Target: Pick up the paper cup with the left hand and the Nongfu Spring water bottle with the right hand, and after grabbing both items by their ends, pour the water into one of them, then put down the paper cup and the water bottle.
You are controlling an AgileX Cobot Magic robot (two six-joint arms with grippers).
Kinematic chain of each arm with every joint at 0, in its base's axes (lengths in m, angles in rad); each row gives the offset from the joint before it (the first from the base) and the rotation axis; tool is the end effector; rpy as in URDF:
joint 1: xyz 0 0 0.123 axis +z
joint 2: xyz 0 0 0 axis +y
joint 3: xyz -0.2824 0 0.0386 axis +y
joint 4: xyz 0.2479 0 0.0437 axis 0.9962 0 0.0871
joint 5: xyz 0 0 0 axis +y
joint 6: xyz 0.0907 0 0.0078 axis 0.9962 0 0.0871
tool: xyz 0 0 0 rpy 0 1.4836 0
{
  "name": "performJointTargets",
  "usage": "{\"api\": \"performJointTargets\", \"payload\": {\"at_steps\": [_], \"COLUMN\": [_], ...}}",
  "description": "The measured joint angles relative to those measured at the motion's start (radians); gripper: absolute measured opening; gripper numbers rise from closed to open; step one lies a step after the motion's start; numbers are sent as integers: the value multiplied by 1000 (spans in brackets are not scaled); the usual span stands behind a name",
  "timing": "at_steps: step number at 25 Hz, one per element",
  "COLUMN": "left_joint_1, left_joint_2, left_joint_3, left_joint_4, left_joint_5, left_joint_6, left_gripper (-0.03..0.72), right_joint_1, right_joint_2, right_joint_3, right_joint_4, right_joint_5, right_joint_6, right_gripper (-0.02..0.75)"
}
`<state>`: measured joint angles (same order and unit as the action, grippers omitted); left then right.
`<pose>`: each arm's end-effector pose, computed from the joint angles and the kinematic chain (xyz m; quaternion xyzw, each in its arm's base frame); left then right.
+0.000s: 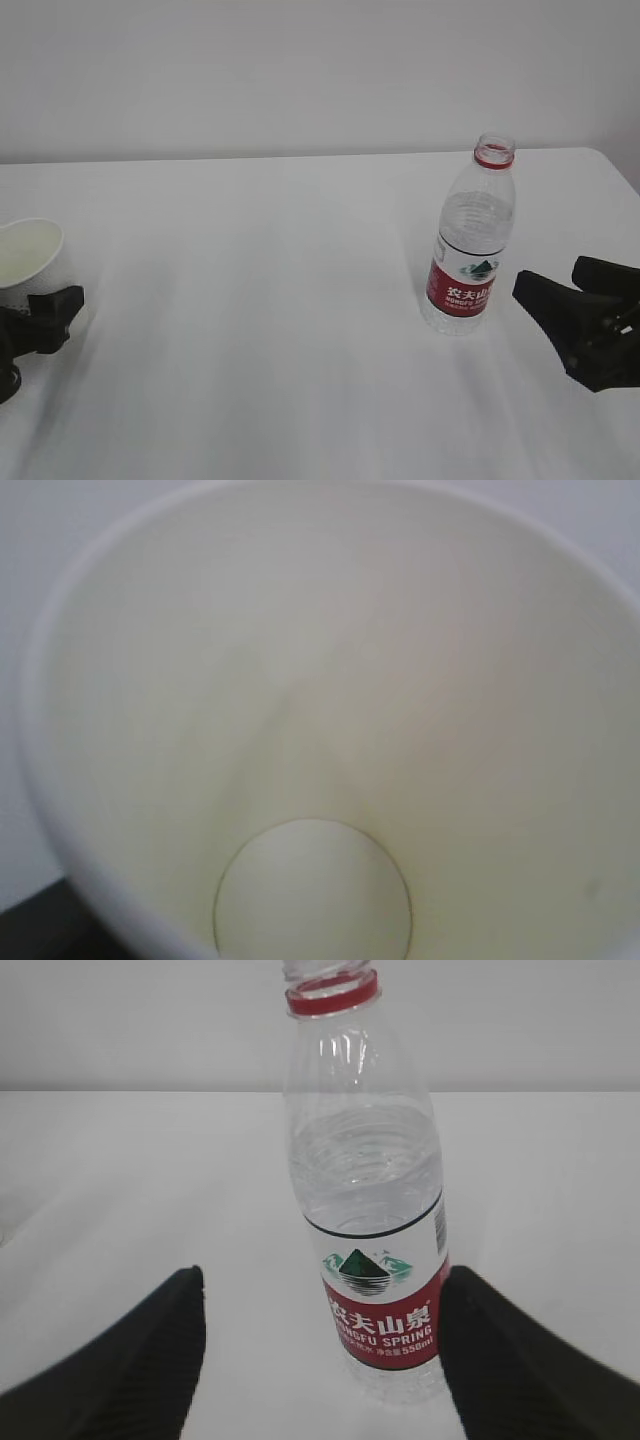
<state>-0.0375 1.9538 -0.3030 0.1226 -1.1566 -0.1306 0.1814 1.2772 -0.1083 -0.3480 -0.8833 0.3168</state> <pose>0.2475 -0.0195 0.0838 0.0126 0.8353 -0.0792 0.5438 0.1707 0.0557 0.1734 -0.1178 0.7717 0.1867 0.5964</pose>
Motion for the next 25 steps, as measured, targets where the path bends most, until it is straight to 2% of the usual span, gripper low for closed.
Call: {"api": "performJointTargets", "payload": {"at_steps": [12,17,18,25], "left_joint_1": [0,0,0,0], "left_joint_2": [-14,-44,-44,-62], "left_joint_3": [-2,-2,-2,-2], "left_joint_4": [183,299,321,499], "left_joint_5": [0,0,0,0], "left_joint_6": [-68,-114,-126,-155], "left_gripper": [588,588,608,588], "right_joint_1": [0,0,0,0], "right_joint_2": [2,2,2,2], "right_joint_3": [0,0,0,0], "right_joint_4": [0,0,0,29], "right_joint_5": [0,0,0,0], "right_joint_6": [0,-4,-6,-45], "right_gripper": [552,552,552,552]}}
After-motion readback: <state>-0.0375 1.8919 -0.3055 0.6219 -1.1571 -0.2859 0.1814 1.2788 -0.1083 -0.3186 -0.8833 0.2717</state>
